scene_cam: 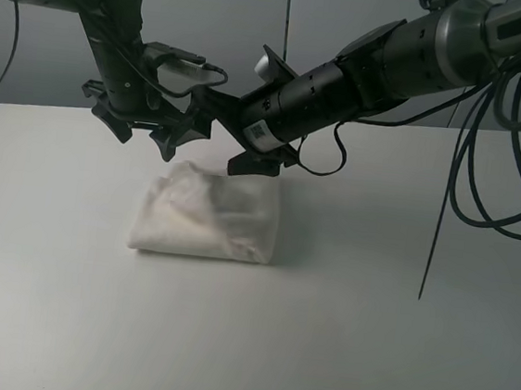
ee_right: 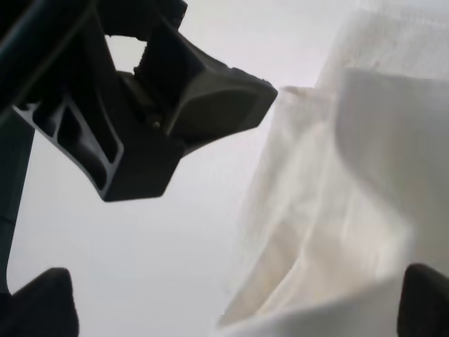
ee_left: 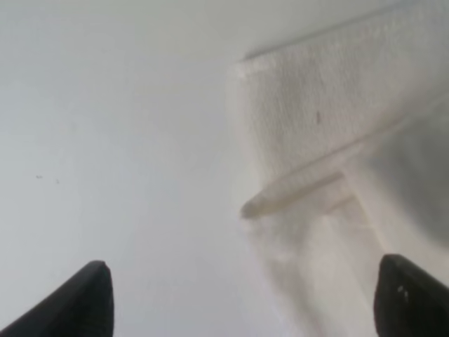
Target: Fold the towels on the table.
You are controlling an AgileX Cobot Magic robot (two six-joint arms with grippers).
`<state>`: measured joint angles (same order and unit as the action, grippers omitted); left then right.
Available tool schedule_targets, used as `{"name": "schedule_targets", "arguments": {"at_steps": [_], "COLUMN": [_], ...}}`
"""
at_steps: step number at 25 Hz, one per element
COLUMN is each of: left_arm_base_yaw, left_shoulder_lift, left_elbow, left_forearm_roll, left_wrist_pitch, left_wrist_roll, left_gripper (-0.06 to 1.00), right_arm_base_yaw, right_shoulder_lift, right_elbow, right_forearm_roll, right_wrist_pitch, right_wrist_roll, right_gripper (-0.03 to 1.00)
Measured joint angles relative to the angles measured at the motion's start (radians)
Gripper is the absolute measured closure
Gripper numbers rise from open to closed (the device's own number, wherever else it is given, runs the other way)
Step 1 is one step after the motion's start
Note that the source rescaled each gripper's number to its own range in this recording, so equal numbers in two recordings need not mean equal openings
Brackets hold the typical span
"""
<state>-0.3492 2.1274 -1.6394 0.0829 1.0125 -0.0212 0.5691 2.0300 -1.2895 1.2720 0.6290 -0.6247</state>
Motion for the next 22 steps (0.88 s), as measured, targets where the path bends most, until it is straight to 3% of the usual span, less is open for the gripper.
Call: {"name": "schedule_targets", "arguments": {"at_steps": [6, 10, 12, 18, 22], "left_arm_base_yaw": [0.000, 0.000, 0.000, 0.000, 0.000], "left_shoulder_lift": [0.000, -0.013, -0.035, -0.164, -0.279], "left_elbow": [0.000, 0.000, 0.000, 0.000, 0.000], "left_forearm_roll": [0.007, 0.009, 0.009, 0.015, 0.039], "left_wrist_pitch": [0.030, 0.038, 0.038, 0.043, 0.070], "left_wrist_roll": [0.014, 0.030, 0.044, 0.087, 0.101], "left_gripper": [-0.01, -0.01, -0.01, -0.01, -0.03], "right_arm_base_yaw": [0.000, 0.000, 0.000, 0.006, 0.008], "right_shoulder_lift": [0.004, -0.001, -0.017, -0.161, -0.304], "right_elbow": [0.000, 0.000, 0.000, 0.000, 0.000], "right_forearm_roll": [-0.009, -0.131, -0.241, -0.831, -1.111], "right_wrist_pitch": [0.009, 0.014, 0.008, 0.010, 0.029], "right_wrist_roll": [-0.020, 0.009, 0.067, 0.383, 0.540], "right_gripper": [-0.03, -0.03, -0.03, -0.03, -0.03]}}
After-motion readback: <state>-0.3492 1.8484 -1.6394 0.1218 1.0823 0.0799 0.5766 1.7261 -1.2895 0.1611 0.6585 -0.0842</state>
